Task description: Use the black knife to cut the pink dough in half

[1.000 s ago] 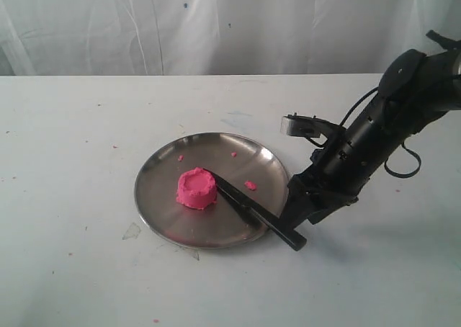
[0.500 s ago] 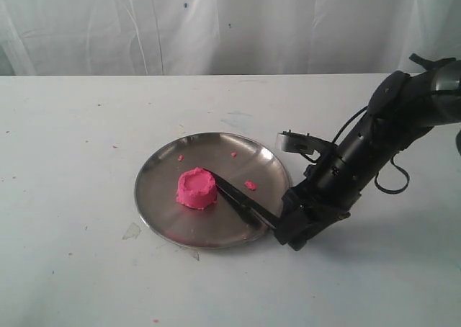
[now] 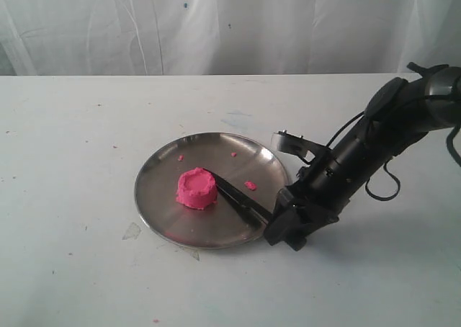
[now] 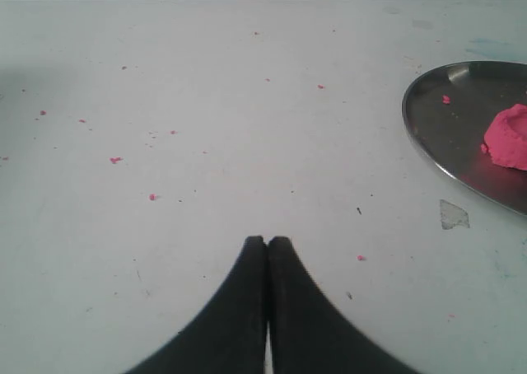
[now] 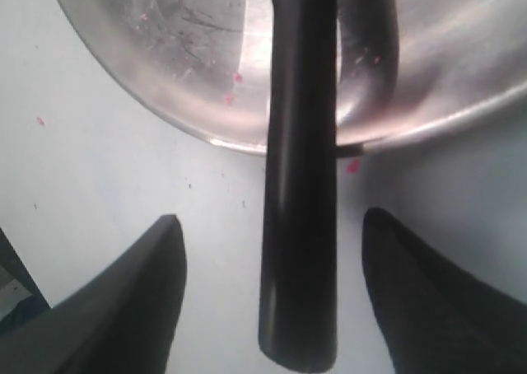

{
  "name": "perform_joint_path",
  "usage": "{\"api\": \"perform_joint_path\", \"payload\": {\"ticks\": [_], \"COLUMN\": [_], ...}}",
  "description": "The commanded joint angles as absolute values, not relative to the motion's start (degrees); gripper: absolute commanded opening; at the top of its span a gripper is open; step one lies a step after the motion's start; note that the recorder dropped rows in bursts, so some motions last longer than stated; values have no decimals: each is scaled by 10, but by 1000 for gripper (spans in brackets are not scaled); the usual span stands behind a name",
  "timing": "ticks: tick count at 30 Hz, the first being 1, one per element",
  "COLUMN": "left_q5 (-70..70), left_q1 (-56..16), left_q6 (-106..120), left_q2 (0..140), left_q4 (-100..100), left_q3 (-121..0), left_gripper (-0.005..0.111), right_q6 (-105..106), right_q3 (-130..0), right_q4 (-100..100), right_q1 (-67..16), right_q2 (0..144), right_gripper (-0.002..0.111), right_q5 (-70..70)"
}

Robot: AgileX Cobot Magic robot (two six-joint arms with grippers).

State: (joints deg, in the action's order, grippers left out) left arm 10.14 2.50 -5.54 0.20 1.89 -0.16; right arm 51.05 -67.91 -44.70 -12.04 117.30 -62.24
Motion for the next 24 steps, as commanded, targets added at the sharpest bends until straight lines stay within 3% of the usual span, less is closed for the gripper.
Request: {"api": "perform_joint_path", "payload": {"ticks": [1,7,18,24], "left_q5": [99,99,99,99], "left_q1": [27,27,27,27], "left_q6": [-56,-56,-56,-56], "left_q2": [0,0,0,0], "left_q4": [20,20,20,20], "left_q3": [0,0,0,0], "left_gripper": [0,0,0,0], "right_q6": [527,539,520,515], "right_q3": [-679,-679,-679,-679], "right_q4": [-474,-491,-491,-491], "right_q1": [-120,-120,-120,-120], "right_q2": [1191,1208,1219,1208], "right_gripper": [58,52,0,0], "right_q5": [-642,-642,-628,-628]}}
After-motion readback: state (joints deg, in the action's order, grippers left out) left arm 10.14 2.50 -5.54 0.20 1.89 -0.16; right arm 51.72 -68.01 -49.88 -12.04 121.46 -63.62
